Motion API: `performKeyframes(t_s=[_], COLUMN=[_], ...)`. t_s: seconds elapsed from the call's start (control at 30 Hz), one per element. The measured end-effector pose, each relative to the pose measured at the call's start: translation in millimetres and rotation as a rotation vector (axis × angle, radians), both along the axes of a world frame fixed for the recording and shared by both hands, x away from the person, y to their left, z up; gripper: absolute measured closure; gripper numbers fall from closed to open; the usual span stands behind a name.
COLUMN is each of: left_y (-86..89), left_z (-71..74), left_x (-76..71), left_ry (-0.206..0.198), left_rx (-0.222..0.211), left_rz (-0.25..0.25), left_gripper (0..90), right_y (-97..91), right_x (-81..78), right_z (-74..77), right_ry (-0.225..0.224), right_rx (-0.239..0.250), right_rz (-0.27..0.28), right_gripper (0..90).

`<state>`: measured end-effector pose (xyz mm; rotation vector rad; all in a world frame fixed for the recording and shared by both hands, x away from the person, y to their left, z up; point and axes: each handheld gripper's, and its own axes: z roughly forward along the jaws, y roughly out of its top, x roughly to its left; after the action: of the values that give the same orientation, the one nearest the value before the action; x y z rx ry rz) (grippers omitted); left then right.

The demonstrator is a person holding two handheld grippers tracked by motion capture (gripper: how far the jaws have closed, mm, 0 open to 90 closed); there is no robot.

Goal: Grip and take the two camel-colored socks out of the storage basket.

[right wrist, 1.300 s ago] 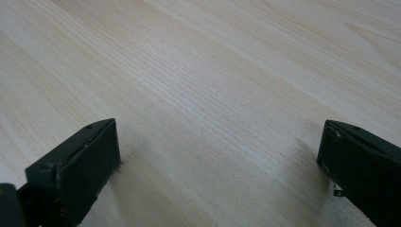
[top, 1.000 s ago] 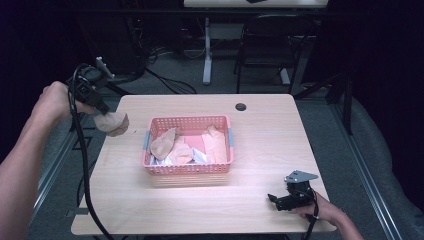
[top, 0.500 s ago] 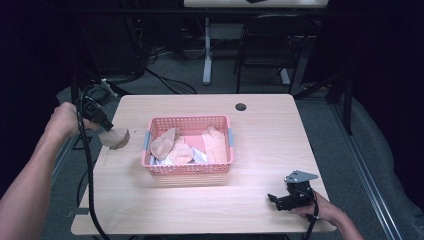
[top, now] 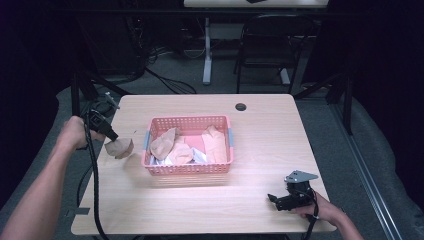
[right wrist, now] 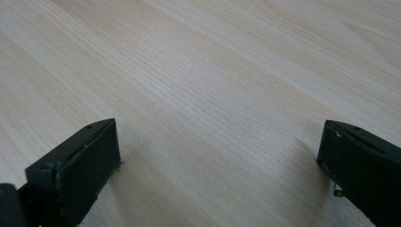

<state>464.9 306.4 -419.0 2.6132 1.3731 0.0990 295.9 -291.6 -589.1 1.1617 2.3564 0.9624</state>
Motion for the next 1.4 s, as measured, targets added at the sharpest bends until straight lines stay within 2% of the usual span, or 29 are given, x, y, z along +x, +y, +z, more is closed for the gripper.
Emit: performKeyframes(t_s=[0.1, 0.23, 0.37, 0.43, 0.53, 0.6, 0.63, 0.73, 0.8, 0.87, 0.9, 0.93, 0.97, 1.0, 1.03, 1.07, 1.1, 1.17, 1.2, 1.23, 1.27, 1.3, 1.4], left_y=[2.2, 8.0, 9.8, 12.4, 15.1, 16.5, 18.7, 20.3, 22.6, 23.0, 23.6, 24.8, 24.6, 24.4, 24.1, 23.9, 24.3, 25.0, 25.4, 25.7, 26.0, 26.5, 26.5], left_z=[-8.6, -17.9, -27.1, -37.5, -45.3, -53.1, -60.9, -67.9, -74.2, -79.2, -82.8, -83.9, -85.3, -86.5, -87.7, -88.5, -88.6, -86.2, -85.1, -83.6, -81.9, -78.7, -74.9], left_x=[0.1, 0.5, 0.1, -1.1, -2.0, -3.8, -5.3, -7.0, -8.7, -11.3, -12.8, -13.9, -15.9, -16.8, -17.6, -18.6, -19.9, -22.5, -23.6, -25.1, -26.8, -29.8, -34.0], left_ry=[-0.001, -0.002, -0.014, -0.006, -0.004, -0.011, -0.020, -0.041, -0.045, -0.060, -0.055, -0.068, -0.088, -0.089, -0.094, -0.103, -0.103, -0.123, -0.128, -0.137, -0.151, -0.168, -0.191], left_rx=[-0.012, -0.059, -0.044, -0.056, -0.078, -0.077, -0.107, -0.107, -0.130, -0.126, -0.149, -0.162, -0.155, -0.157, -0.150, -0.148, -0.163, -0.163, -0.169, -0.177, -0.179, -0.192, -0.208], left_rz=[0.012, 0.045, 0.050, 0.066, 0.081, 0.090, 0.109, 0.124, 0.144, 0.147, 0.155, 0.165, 0.168, 0.173, 0.181, 0.188, 0.197, 0.219, 0.223, 0.225, 0.229, 0.230, 0.234], left_gripper=[89.3, 89.3, 89.3, 89.2, 89.0, 89.0, 88.9, 88.9, 88.5, 87.0, 87.0, 84.3, 81.9, 76.9, 63.4, 63.4, 58.8, 40.2, 36.0, 28.0, 28.0, 21.0, 15.7], right_y=[0.0, 0.2, 0.2, 0.1, 0.1, 0.1, 0.1, 0.2, 0.2, 0.2, 0.2, 0.2, 0.2, 0.2, 0.2, 0.2, 0.2, 0.2, 0.2, 0.2, 0.2, 0.2, 0.2], right_x=[0.0, 0.0, 0.0, 0.0, 0.0, 0.0, 0.0, 0.0, 0.0, 0.0, 0.0, 0.0, 0.1, 0.0, 0.0, 0.0, 0.1, 0.0, 0.1, 0.1, 0.1, 0.1, 0.1], right_z=[0.0, -0.2, -0.2, -0.2, -0.2, -0.1, -0.2, -0.2, -0.2, -0.2, -0.1, -0.2, -0.2, -0.1, -0.2, -0.2, -0.2, -0.2, -0.2, -0.2, -0.2, -0.2, -0.2], right_ry=[0.000, -0.001, -0.001, -0.001, -0.001, 0.000, 0.000, -0.001, -0.001, 0.000, 0.000, -0.001, 0.000, 0.000, -0.001, -0.001, -0.001, 0.000, -0.001, 0.000, 0.000, 0.000, 0.000], right_rx=[0.000, 0.005, 0.005, 0.005, 0.004, 0.004, 0.004, 0.004, 0.004, 0.004, 0.004, 0.005, 0.005, 0.004, 0.004, 0.004, 0.004, 0.004, 0.004, 0.005, 0.005, 0.005, 0.005], right_rz=[0.000, -0.001, -0.001, -0.001, 0.000, -0.001, -0.001, -0.001, 0.000, -0.001, -0.001, -0.001, -0.001, -0.001, 0.000, 0.000, -0.001, 0.000, 0.000, -0.001, -0.001, -0.001, -0.001], right_gripper=[0.0, 0.0, 0.0, 0.0, 0.0, 0.0, 0.0, 0.0, 0.0, 0.0, 0.0, 0.0, 0.0, 0.0, 0.0, 0.0, 0.0, 0.0, 0.0, 0.0, 0.0, 0.0, 0.0])
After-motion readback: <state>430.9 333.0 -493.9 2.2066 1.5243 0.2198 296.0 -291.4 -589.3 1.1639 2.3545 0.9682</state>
